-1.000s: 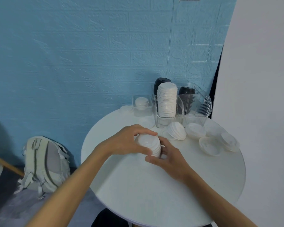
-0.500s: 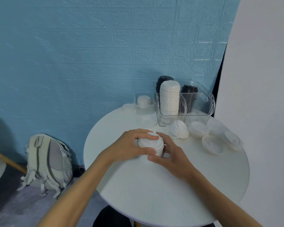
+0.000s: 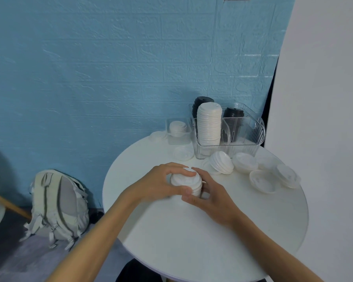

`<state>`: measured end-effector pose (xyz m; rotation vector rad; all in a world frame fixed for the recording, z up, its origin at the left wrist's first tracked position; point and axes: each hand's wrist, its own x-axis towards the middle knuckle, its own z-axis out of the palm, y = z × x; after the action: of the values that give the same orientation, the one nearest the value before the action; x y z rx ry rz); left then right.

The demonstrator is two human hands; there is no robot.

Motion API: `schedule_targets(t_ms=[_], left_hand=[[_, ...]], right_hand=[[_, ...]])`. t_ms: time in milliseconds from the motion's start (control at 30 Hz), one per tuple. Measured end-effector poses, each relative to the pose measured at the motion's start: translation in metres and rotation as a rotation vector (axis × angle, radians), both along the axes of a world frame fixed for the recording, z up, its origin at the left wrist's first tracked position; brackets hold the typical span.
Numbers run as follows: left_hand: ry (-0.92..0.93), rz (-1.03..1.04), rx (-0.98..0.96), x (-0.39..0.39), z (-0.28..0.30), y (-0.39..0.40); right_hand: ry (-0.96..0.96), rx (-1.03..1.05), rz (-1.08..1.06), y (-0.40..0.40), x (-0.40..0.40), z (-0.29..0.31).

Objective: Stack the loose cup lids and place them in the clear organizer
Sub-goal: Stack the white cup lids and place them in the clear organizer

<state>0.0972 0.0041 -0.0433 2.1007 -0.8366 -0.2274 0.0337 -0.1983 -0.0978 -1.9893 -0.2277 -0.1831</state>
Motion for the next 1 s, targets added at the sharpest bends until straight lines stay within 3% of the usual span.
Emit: schedule_targets(t_ms=[67,133,167,233,333,533,733,1000], left_hand=[[0.066,-0.059,-0.003,0.006,0.010,0.000],[0.179,-0.042,-0.133,0.017,0.017,-0.004],[0.198,0.031,-0.218,0.025,0.017,-0.007],[0.057,0.278,-0.284,0.046,0.008,-0.016],[-0.147,0.454,-0.163,0.074,-0.017,-0.032],[-0.044,0.423,0.085,0.094,-0.041,-0.051],[-0.088,0.396,0.212,0.096,-0.041,-0.059],[-0.157,0.428,0.065,0.090,-0.046,-0.054]], right_hand=[[-0.003,0.002,-0.001,0.000,0.000,0.001],[0.001,0.003,-0.002,0.000,0.001,0.001],[0.007,-0.001,-0.004,0.000,0.001,0.001],[0.016,-0.009,-0.009,-0.001,0.001,0.000],[0.025,-0.015,-0.014,-0.001,0.001,0.000],[0.020,-0.031,-0.019,-0.002,0.002,0.001],[0.015,-0.029,-0.017,-0.002,0.000,0.002],[0.012,-0.032,-0.014,-0.001,0.000,0.002]])
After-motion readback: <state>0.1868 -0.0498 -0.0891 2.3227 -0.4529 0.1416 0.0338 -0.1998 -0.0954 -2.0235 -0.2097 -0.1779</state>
